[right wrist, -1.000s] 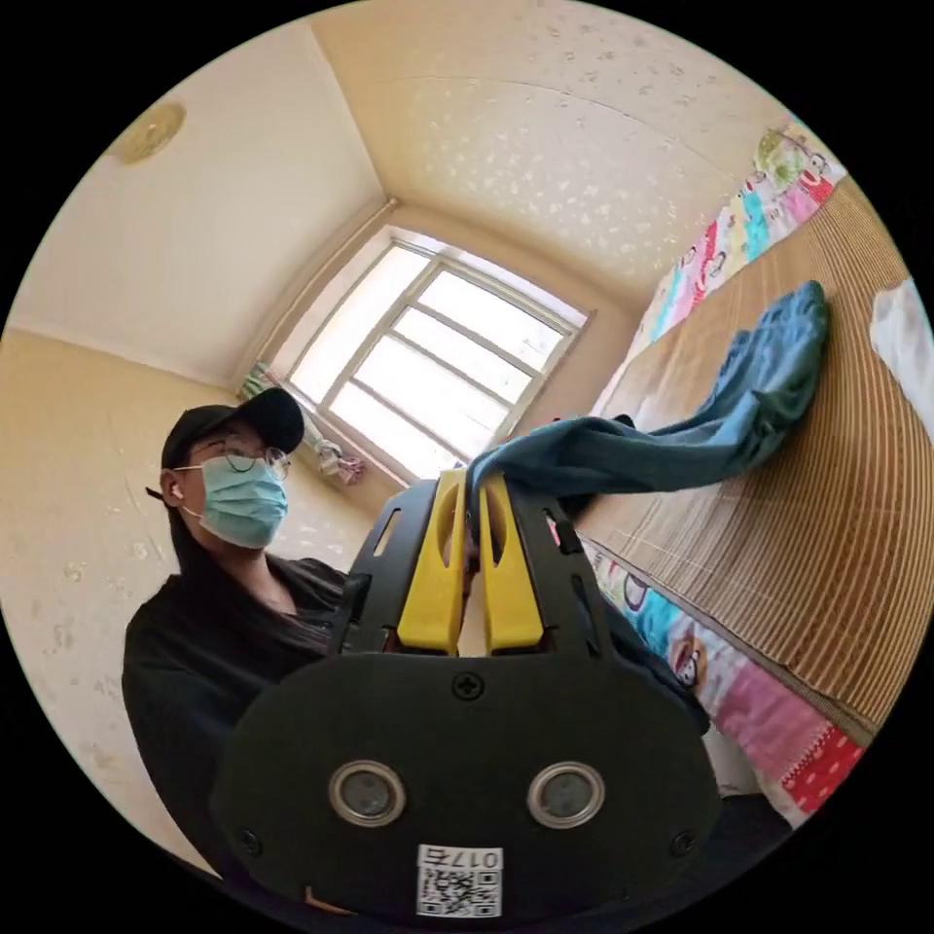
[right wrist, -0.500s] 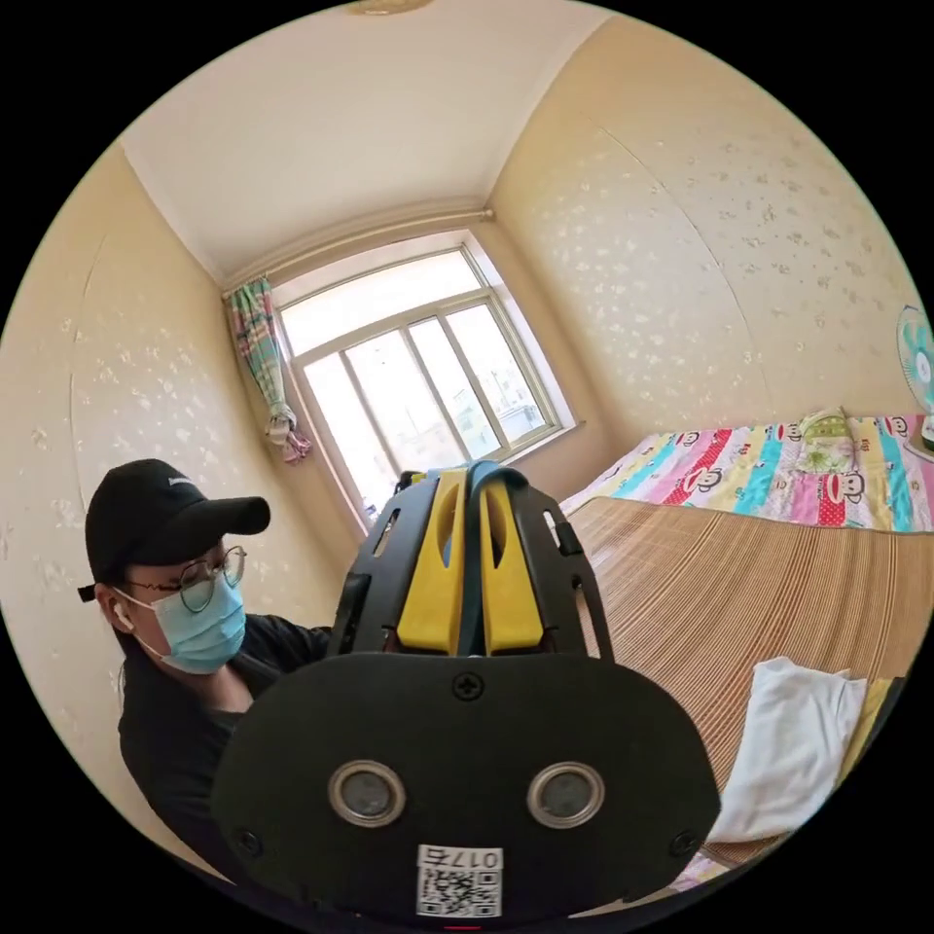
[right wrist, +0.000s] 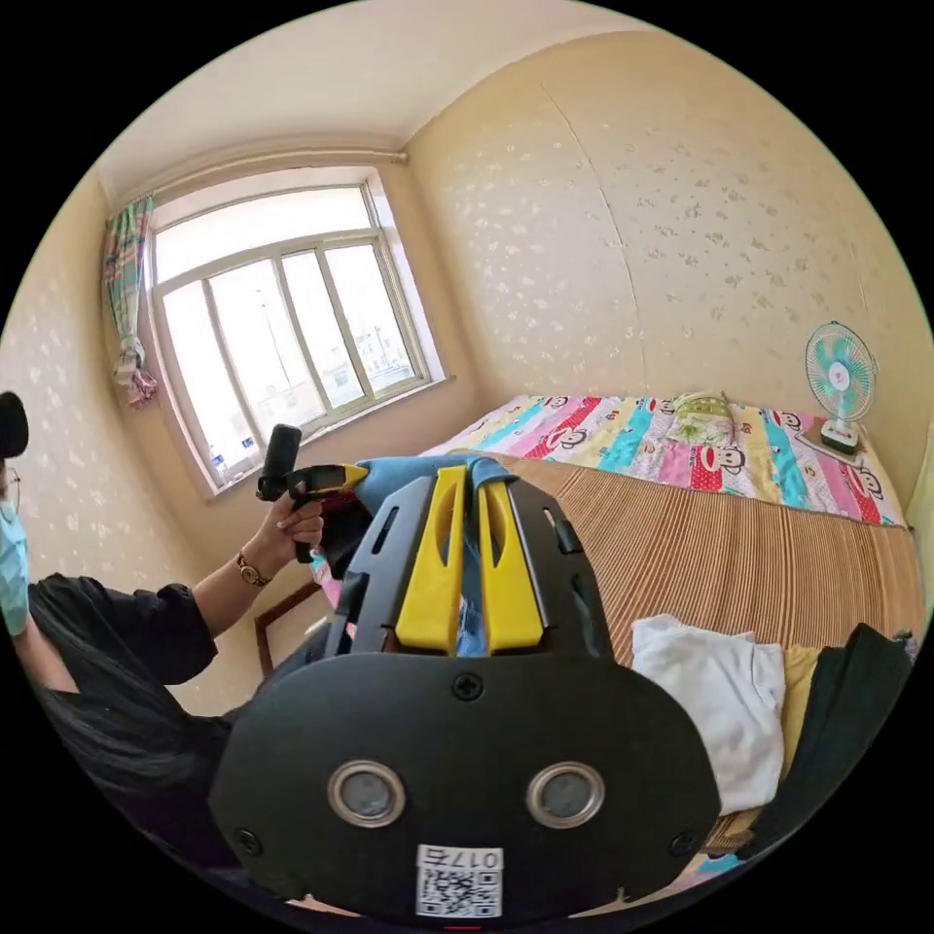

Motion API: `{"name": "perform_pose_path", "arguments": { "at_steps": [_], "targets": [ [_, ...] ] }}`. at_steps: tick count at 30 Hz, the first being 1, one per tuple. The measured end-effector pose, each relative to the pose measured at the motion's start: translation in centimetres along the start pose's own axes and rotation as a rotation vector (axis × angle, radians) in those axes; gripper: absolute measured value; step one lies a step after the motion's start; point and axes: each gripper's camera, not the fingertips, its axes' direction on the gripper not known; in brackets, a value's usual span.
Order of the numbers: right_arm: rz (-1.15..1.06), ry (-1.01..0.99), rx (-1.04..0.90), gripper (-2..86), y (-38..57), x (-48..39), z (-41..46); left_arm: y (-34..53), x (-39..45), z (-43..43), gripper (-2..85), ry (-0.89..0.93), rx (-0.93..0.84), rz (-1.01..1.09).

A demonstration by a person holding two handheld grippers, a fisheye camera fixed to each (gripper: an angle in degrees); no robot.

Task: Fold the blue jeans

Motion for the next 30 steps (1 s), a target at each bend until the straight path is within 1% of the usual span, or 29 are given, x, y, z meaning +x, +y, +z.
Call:
{"name": "perform_pose_path", "arguments": {
  "at_steps": [1, 2, 3, 4, 5, 7, 8, 10, 11, 12, 13, 15, 17, 19, 20, 21, 22, 24, 26, 28, 29, 30],
  "targets": [
    [0.022, 0.019, -0.072, 1.6, 4.1, 0.4, 1.5, 3.6, -1.4, 2.0, 1.0, -0.021, -0.069, -0.041],
    [0.04, 0.021, -0.108, 1.7, 6.3, 0.7, 2.2, 7.8, -2.9, 4.2, 1.4, -0.028, -0.145, -0.098],
    [0.086, 0.01, -0.166, 2.0, 10.7, 1.1, 3.2, 9.9, -3.5, 5.2, 1.7, -0.019, -0.177, -0.128],
    [0.148, -0.012, -0.209, 2.4, 14.7, 1.6, 3.6, 14.1, -4.5, 7.0, 2.1, 0.019, -0.229, -0.184],
    [0.184, -0.028, -0.23, 2.6, 16.6, 1.8, 3.8, 17.8, -5.3, 8.2, 2.7, 0.048, -0.269, -0.248],
    [0.359, -0.086, -0.261, 4.3, 22.7, 2.9, 3.2, 22.3, -6.2, 9.0, 4.5, 0.071, -0.281, -0.344],
    [0.414, -0.088, -0.255, 5.1, 23.8, 3.4, 2.9, 24.3, -6.7, 8.8, 6.5, 0.077, -0.259, -0.409],
    [0.641, -0.167, -0.158, 8.9, 26.8, 6.1, 1.1, 25.7, -7.4, 7.9, 10.1, 0.083, -0.21, -0.477],
    [0.684, -0.208, -0.123, 10.2, 27.1, 6.9, 0.8, 25.7, -7.7, 7.1, 12.0, 0.074, -0.165, -0.504],
    [0.755, -0.291, -0.067, 12.6, 27.3, 8.7, 0.5, 25.5, -7.8, 6.7, 12.7, 0.063, -0.141, -0.513],
    [0.812, -0.355, -0.054, 14.2, 27.0, 10.3, 1.0, 24.8, -8.2, 6.3, 13.7, 0.04, -0.109, -0.522],
    [0.848, -0.441, -0.118, 16.7, 25.6, 12.4, 3.1, 22.9, -9.3, 7.1, 14.8, 0.024, -0.142, -0.535],
    [0.87, -0.5, -0.196, 18.2, 24.0, 13.6, 6.1, 20.6, -11.4, 10.3, 15.4, 0.04, -0.284, -0.575],
    [0.925, -0.576, -0.291, 17.8, 22.4, 14.0, 10.1, 20.1, -12.1, 12.6, 13.4, 0.056, -0.336, -0.619],
    [0.94, -0.588, -0.3, 16.8, 22.2, 14.0, 10.9, 20.3, -12.0, 14.2, 12.1, 0.084, -0.36, -0.627],
    [0.971, -0.549, -0.311, 14.8, 21.9, 13.9, 11.7, 20.4, -11.9, 15.0, 11.7, 0.084, -0.383, -0.635],
    [0.972, -0.476, -0.302, 11.3, 21.8, 13.6, 11.5, 20.6, -11.7, 15.4, 10.6, 0.064, -0.382, -0.646],
    [0.935, -0.482, -0.257, 8.3, 21.5, 12.8, 10.4, 20.9, -11.4, 14.5, 8.9, 0.075, -0.322, -0.652],
    [0.858, -0.531, -0.203, 7.1, 20.6, 11.1, 8.4, 21.6, -10.8, 12.1, 7.5, 0.24, -0.224, -0.668],
    [0.693, -0.586, -0.167, 6.6, 18.3, 7.7, 5.5, 21.6, -9.2, 9.5, 7.4, 0.379, -0.151, -0.639],
    [0.644, -0.589, -0.166, 6.5, 17.5, 6.8, 4.9, 21.2, -7.6, 7.4, 7.5, 0.416, -0.127, -0.593],
    [0.542, -0.58, -0.17, 6.5, 15.7, 4.8, 4.0, 21.0, -6.8, 6.3, 7.5, 0.421, -0.115, -0.566]
  ]
}}
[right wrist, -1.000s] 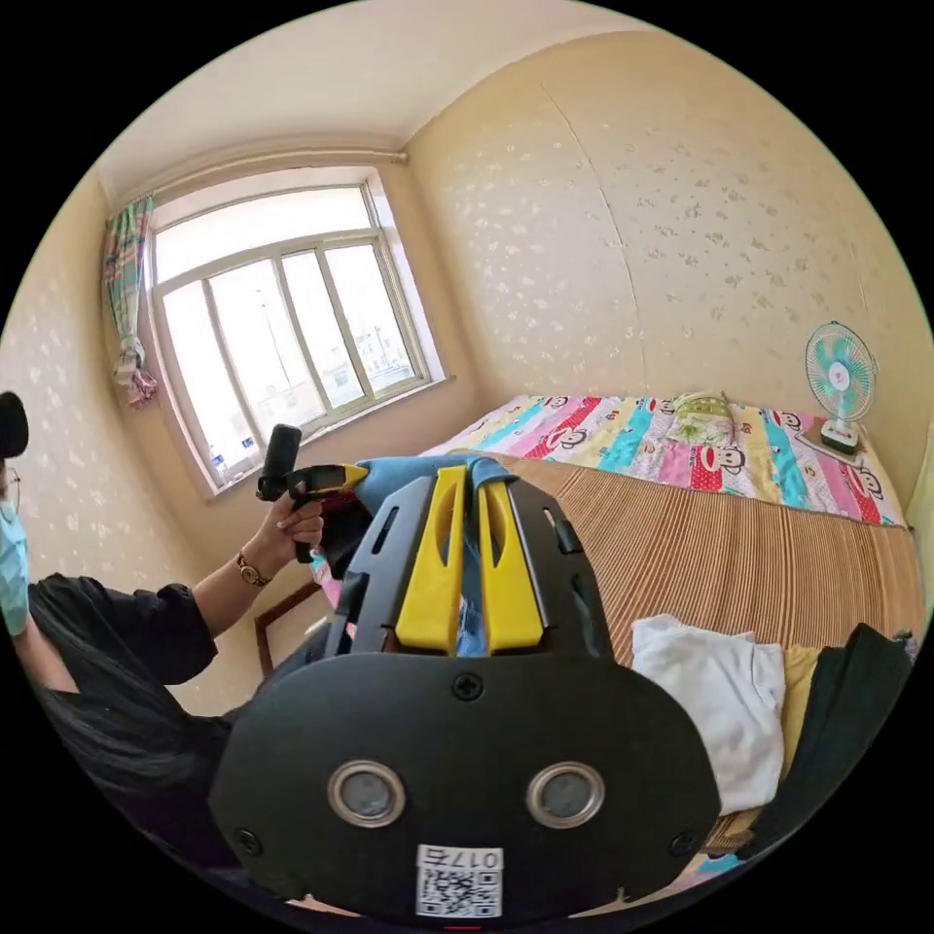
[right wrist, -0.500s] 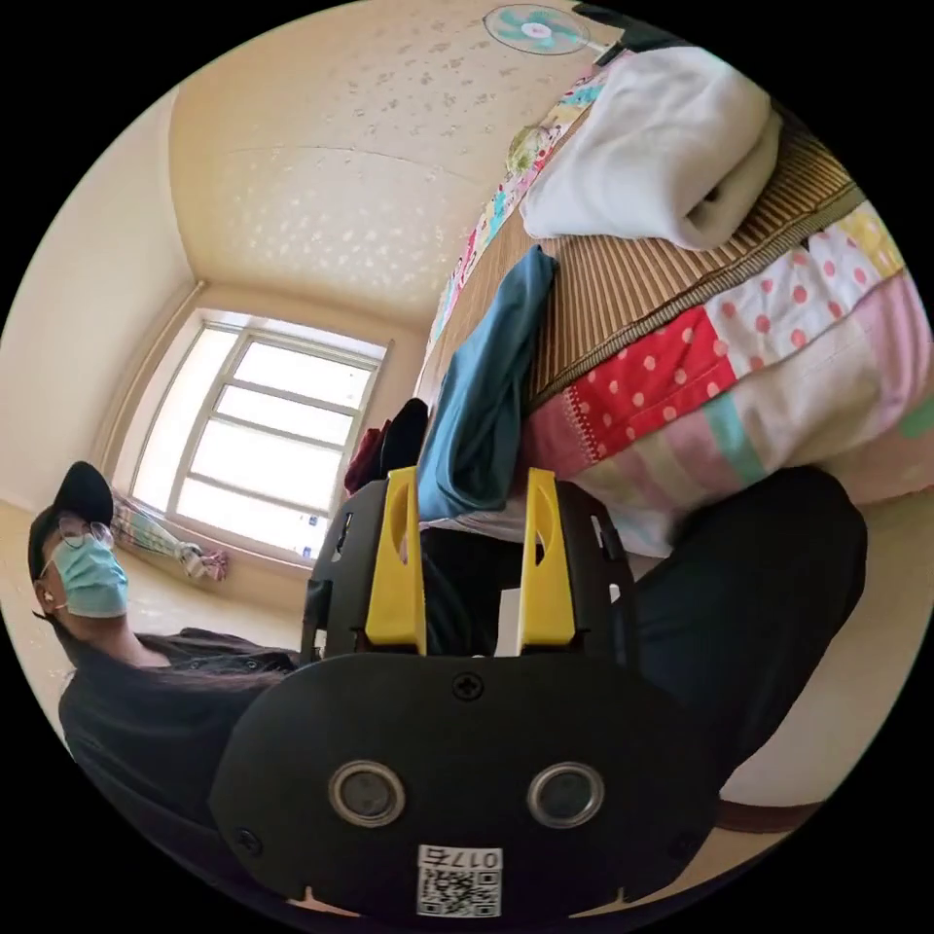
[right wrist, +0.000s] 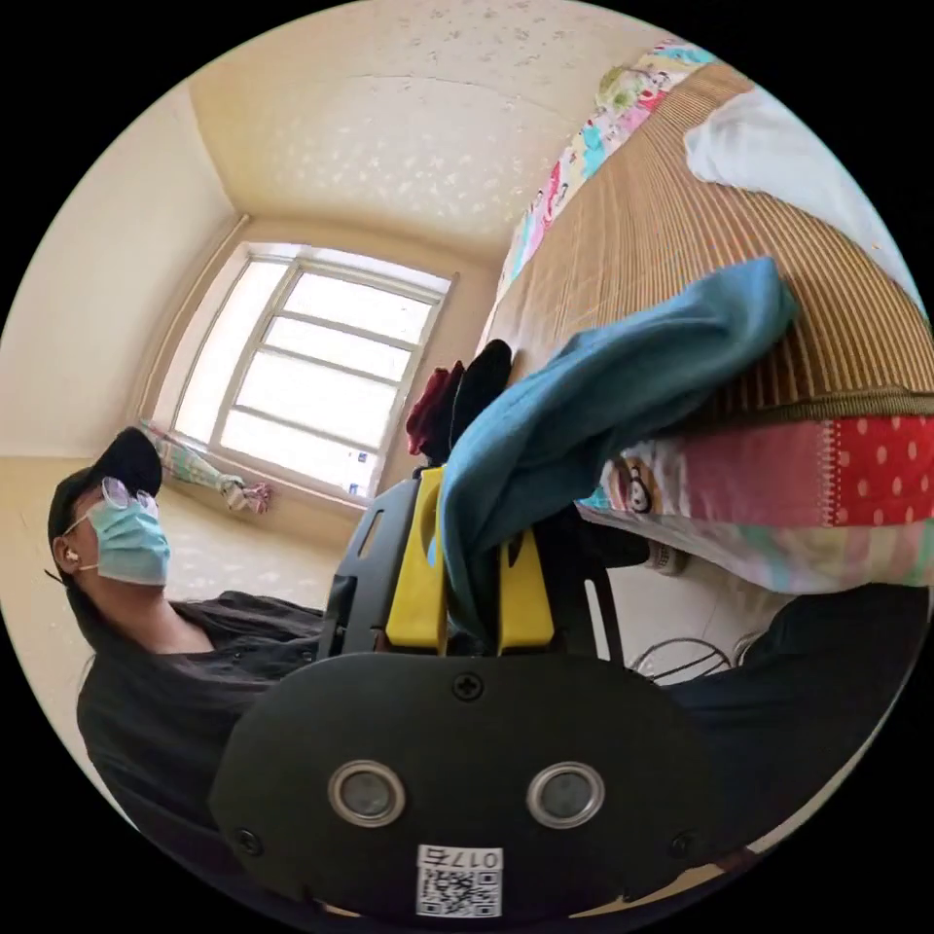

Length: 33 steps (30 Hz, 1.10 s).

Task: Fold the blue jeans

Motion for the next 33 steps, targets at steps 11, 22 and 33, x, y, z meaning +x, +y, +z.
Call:
{"name": "perform_pose_path", "arguments": {
  "at_steps": [11, 22, 33],
  "targets": [
    [-0.335, -0.029, -0.231, 5.6, -14.5, -11.5, 17.7, 5.9, 12.0, -20.4, 11.3, -0.279, 0.495, 0.231],
    [-0.134, -0.008, -0.046, 6.9, -19.7, -10.4, 41.0, 17.6, 9.1, -29.7, 11.4, -0.401, 0.775, 0.026],
    [-0.144, 0.292, -0.398, 7.5, -6.4, 2.9, 36.4, 14.4, 5.9, -26.4, 11.4, -0.413, 0.655, -0.009]
  ]
}}
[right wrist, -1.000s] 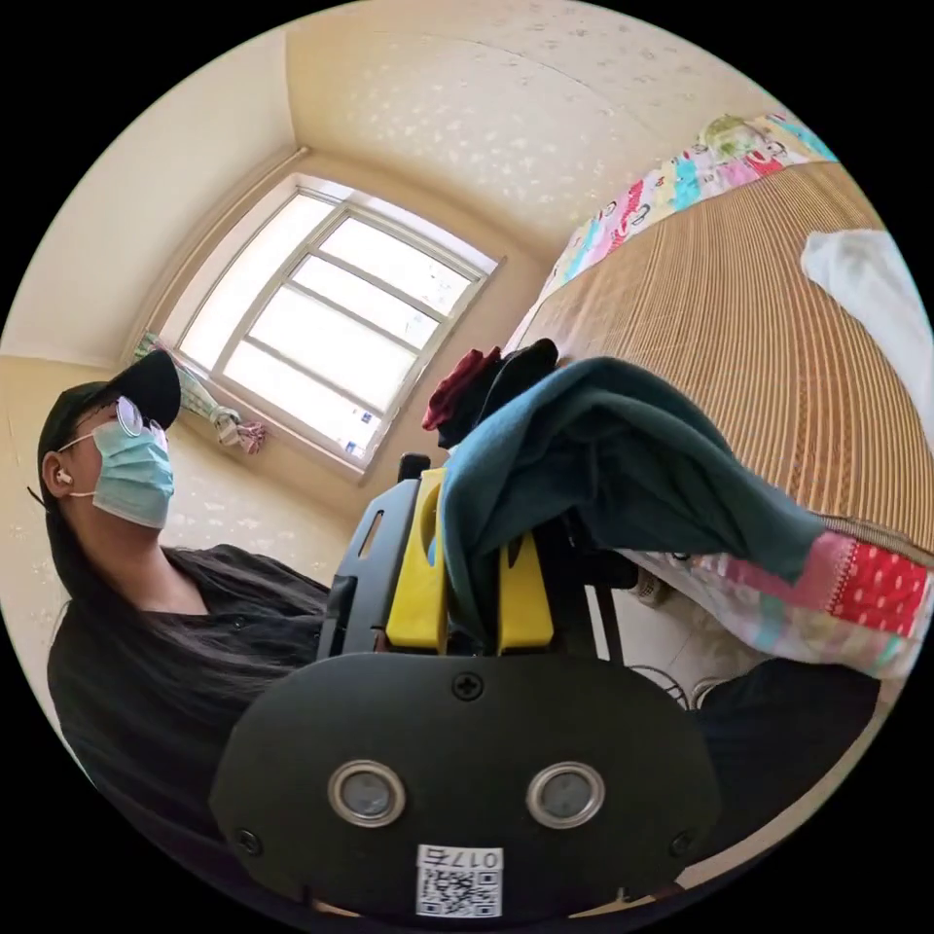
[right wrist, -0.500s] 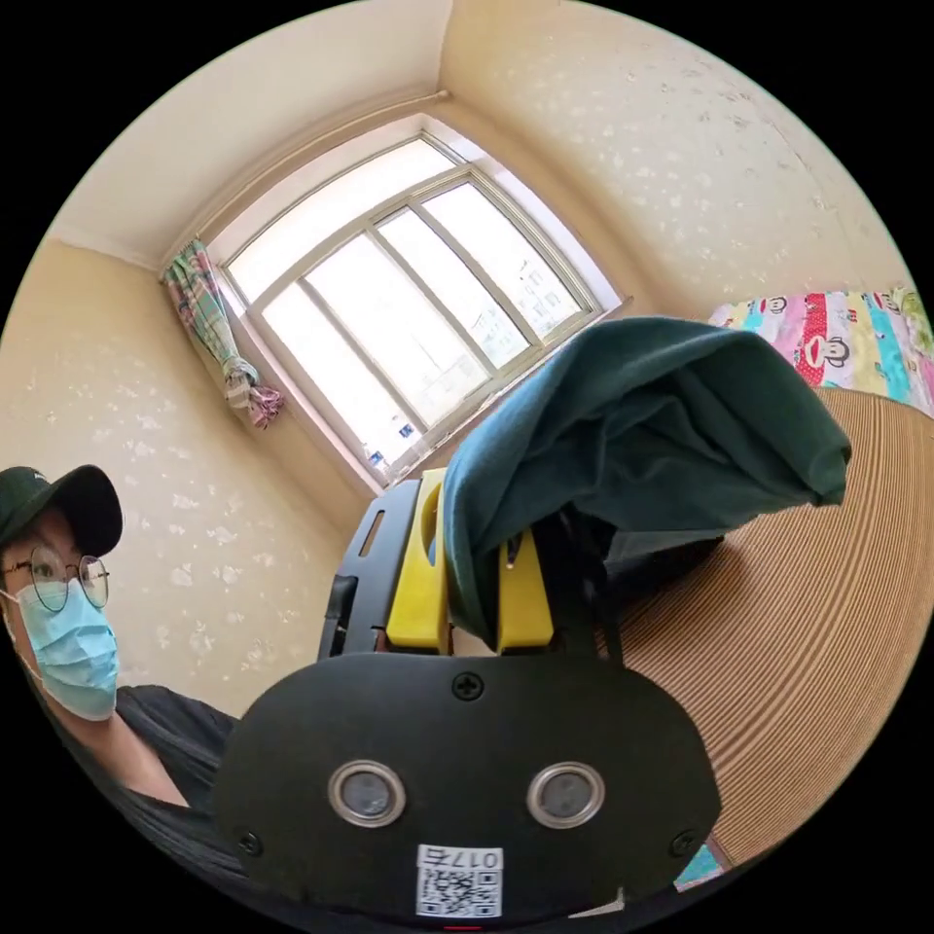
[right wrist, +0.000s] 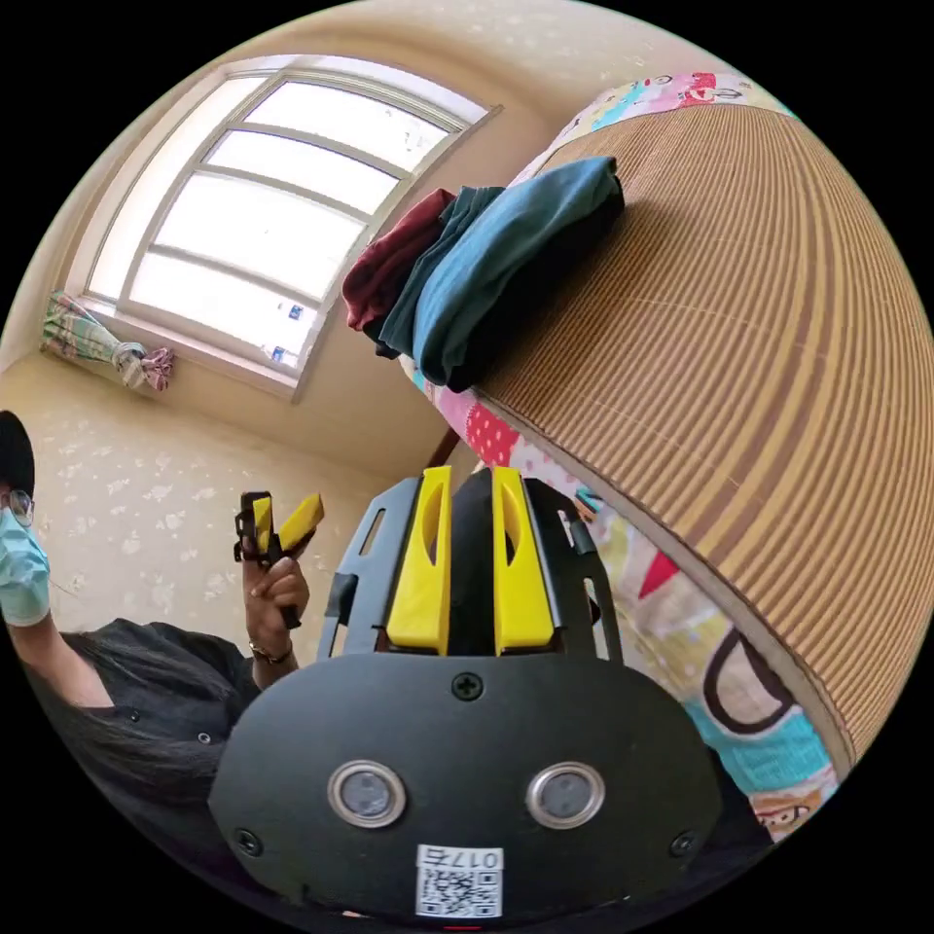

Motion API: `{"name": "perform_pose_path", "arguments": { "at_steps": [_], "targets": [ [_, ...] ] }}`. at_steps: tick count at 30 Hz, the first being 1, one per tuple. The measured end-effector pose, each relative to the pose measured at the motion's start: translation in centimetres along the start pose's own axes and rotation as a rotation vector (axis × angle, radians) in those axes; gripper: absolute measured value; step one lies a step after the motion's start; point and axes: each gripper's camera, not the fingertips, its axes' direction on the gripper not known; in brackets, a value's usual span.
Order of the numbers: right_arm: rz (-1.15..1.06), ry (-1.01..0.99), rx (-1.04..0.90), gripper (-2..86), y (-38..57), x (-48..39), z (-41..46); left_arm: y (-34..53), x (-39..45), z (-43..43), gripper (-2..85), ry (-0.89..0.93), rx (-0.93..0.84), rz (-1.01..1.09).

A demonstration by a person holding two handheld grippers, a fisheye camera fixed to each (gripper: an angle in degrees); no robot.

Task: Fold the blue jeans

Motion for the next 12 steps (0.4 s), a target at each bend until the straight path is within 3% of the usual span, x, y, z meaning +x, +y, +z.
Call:
{"name": "perform_pose_path", "arguments": {
  "at_steps": [5, 7, 9, 12],
  "targets": [
    [0.111, 0.59, 0.199, 8.7, 8.3, 2.5, -11.0, -0.4, 4.7, 8.1, 10.0, -0.123, -0.131, 0.213],
    [0.245, 0.937, 0.31, 10.3, 11.6, 4.2, -16.7, 0.2, 6.5, 11.2, 9.0, -0.133, -0.172, 0.281],
    [0.369, 1.12, 0.404, 11.7, 13.5, 6.4, -21.0, 1.0, 7.8, 14.2, 8.8, -0.102, -0.221, 0.315],
    [0.607, 1.054, 0.437, 12.5, 16.1, 13.0, -26.2, 2.5, 9.2, 18.4, 8.7, 0.006, -0.317, 0.316]
  ]
}}
